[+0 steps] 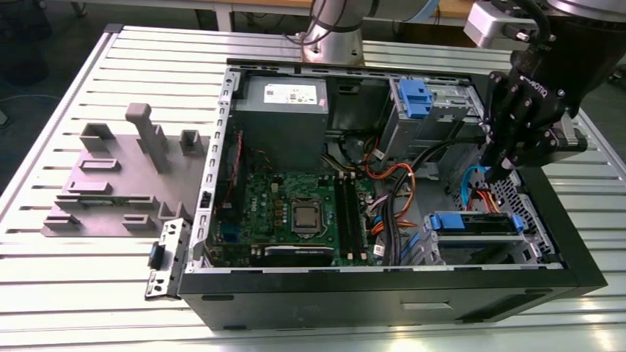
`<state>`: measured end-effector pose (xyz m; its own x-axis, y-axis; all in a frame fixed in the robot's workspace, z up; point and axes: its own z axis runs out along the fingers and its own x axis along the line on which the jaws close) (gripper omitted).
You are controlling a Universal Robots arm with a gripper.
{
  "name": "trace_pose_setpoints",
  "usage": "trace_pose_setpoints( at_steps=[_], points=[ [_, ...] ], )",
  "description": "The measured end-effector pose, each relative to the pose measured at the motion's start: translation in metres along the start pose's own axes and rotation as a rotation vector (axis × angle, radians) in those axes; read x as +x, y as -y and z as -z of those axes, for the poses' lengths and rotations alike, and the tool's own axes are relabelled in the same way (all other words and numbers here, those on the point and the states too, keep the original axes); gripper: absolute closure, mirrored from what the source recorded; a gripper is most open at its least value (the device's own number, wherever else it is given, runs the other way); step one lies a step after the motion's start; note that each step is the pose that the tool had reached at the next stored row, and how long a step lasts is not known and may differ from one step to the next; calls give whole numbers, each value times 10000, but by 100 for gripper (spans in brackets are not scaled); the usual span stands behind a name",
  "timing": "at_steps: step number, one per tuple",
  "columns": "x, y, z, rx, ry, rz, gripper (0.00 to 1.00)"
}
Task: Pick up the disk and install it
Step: 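Insert the second disk wire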
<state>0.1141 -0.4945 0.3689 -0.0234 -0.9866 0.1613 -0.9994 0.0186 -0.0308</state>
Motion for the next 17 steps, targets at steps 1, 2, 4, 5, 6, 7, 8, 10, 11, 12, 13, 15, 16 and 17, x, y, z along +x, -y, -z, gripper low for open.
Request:
trace_pose_setpoints(
  at_steps=[1,2,4,5,6,7,8,10,11,12,13,15,16,17],
  points=[
    [-4,0,-6,0,2,0,70],
    [-10,-1,-11,0,0,0,70],
    [-20,-1,-25,0,0,0,70],
    [-25,-1,-32,-1,-1,-3,70],
    [-28,2,-38,-4,-2,-15,70],
    [-31,7,-44,-9,-3,-51,70],
    [-35,8,-47,-20,-6,-110,70],
    [-42,10,-52,-44,-9,-255,70],
    [-46,12,-53,-55,-11,-323,70],
    [-51,16,-53,-64,-13,-382,70],
    [-55,23,-53,-71,-14,-424,70],
    [-59,55,-56,-78,-16,-454,70],
    [-60,63,-58,-78,-18,-453,70],
    [-61,62,-64,-78,-32,-454,70]
  ],
)
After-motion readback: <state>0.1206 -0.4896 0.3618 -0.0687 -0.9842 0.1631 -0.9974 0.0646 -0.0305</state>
